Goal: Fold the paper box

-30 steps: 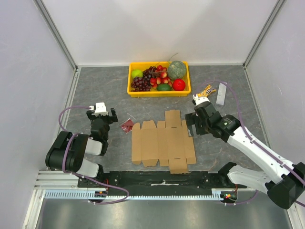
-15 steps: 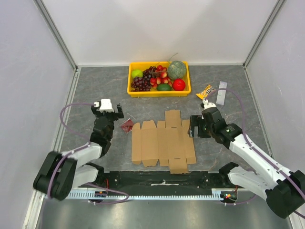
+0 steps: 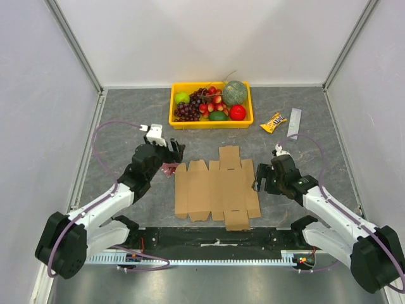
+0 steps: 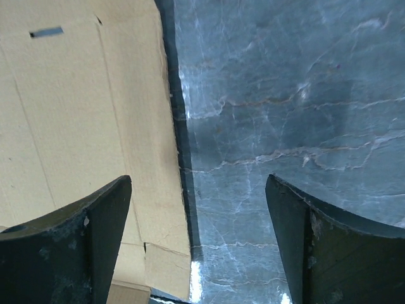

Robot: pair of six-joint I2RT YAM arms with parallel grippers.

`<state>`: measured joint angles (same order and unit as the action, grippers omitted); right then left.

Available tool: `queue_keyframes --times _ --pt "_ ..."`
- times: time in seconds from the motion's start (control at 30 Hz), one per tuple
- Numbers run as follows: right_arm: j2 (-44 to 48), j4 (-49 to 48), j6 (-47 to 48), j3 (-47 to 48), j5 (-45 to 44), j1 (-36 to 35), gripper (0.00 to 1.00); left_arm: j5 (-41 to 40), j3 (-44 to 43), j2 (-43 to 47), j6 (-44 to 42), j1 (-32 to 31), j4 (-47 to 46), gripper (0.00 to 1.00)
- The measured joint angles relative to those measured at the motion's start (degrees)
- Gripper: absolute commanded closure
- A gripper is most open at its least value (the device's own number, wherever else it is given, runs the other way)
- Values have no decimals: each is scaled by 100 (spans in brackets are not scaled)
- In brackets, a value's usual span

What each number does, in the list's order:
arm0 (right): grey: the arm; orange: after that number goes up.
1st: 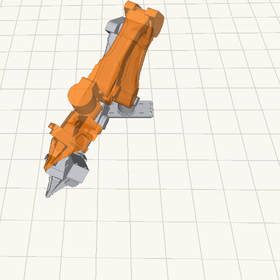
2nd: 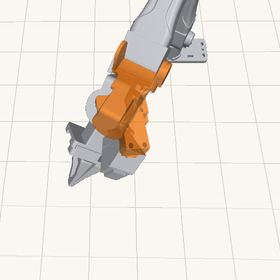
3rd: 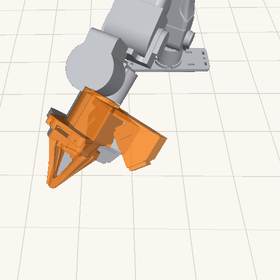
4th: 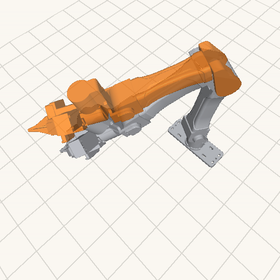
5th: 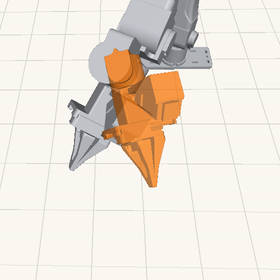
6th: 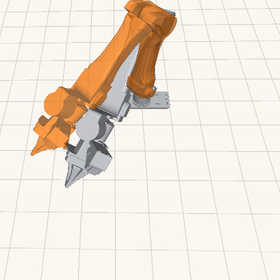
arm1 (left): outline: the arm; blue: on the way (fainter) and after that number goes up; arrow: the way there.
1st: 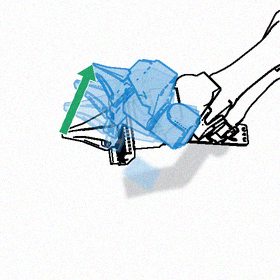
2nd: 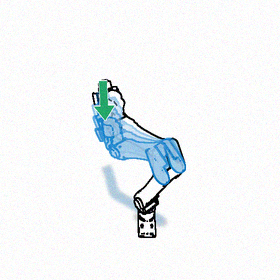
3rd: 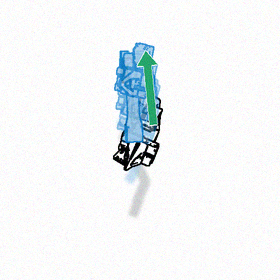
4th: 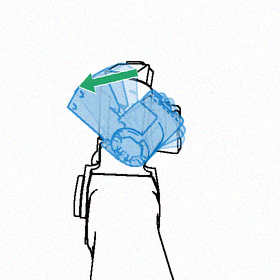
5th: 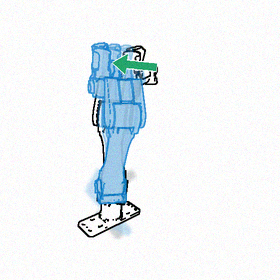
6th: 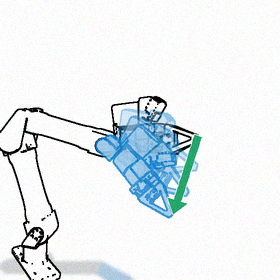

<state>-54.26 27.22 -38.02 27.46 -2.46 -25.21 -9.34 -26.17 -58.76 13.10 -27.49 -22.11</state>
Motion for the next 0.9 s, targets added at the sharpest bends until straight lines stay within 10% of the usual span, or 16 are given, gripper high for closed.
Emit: queue_keyframes --times 0.3,0.9 --pt "-59 -800 -50 -577 616 109 18 1270 -13 -787 520 -699 415 26" --pt "-647 -2343 -101 -850 1482 256 32 1204 -540 -1941 1224 -2129 1209 59"
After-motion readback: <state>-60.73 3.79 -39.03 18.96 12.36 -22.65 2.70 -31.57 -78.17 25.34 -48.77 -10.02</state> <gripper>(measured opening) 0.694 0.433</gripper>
